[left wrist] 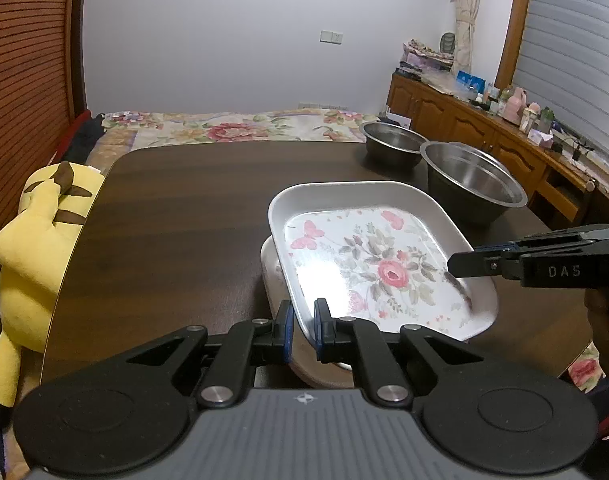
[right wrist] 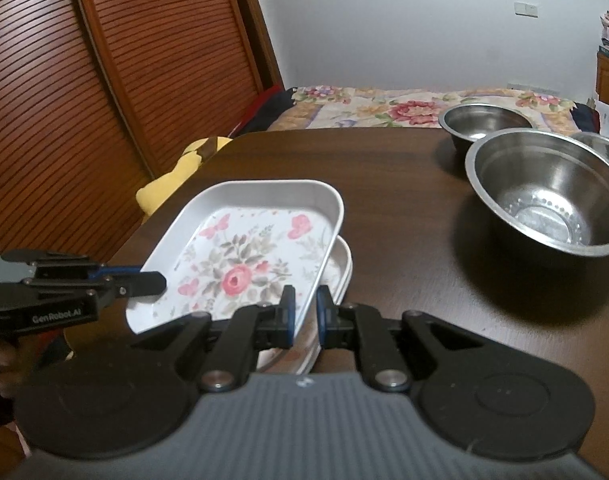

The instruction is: Organize plates and bowls

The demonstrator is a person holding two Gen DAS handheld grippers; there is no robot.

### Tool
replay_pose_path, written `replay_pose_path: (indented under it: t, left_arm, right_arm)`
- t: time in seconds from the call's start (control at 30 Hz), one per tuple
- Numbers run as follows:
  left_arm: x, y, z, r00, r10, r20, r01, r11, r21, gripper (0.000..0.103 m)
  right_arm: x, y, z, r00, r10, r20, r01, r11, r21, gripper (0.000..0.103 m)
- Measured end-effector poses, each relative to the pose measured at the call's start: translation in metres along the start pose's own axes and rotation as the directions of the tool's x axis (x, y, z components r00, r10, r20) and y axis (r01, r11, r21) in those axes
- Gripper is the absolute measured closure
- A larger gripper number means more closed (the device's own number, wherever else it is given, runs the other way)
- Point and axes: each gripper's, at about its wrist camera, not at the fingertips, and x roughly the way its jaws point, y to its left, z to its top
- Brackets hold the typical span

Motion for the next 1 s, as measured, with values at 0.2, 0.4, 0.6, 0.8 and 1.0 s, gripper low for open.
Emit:
replay_pose_path:
  t: [0.2, 0.4, 0.6, 0.8, 1.0]
  left_arm:
    - [0.002, -0.002, -0.002, 1.0, 0.017, -0.004, -0.017, 1.0, 0.01, 0.092]
    - [0.005, -0.006, -0.002, 1.0, 0.025, -0.007, -0.025, 1.0, 0.018, 0.092]
    - [0.006, -0.008, -0.005, 0.999, 0.036, -0.003, -0.036, 0.999, 0.033, 0.092]
    - [0.006, -0.011, -0.009, 0.999, 0.052, 0.01, -0.053, 0.997, 0.054, 0.091]
    - [0.006, -0.017, -0.016, 0.995, 0.087, 0.04, -0.09, 0.993, 0.081, 0.09]
  right_arm:
    - [0.006, -0.002, -0.005, 1.0, -0.004, -0.008, 0.004, 1.0, 0.007, 0.09]
    - [0.007, 0.0, -0.009, 1.0, -0.02, 0.001, 0.02, 1.0, -0.005, 0.09]
    - [0.007, 0.002, -0.011, 1.0, -0.023, 0.015, 0.023, 1.0, 0.001, 0.09]
    - [0.007, 0.004, -0.016, 0.999, -0.033, 0.038, 0.033, 0.999, -0.013, 0.09]
    - [0.006, 0.011, -0.026, 0.994, -0.07, 0.089, 0.075, 0.996, -0.057, 0.09]
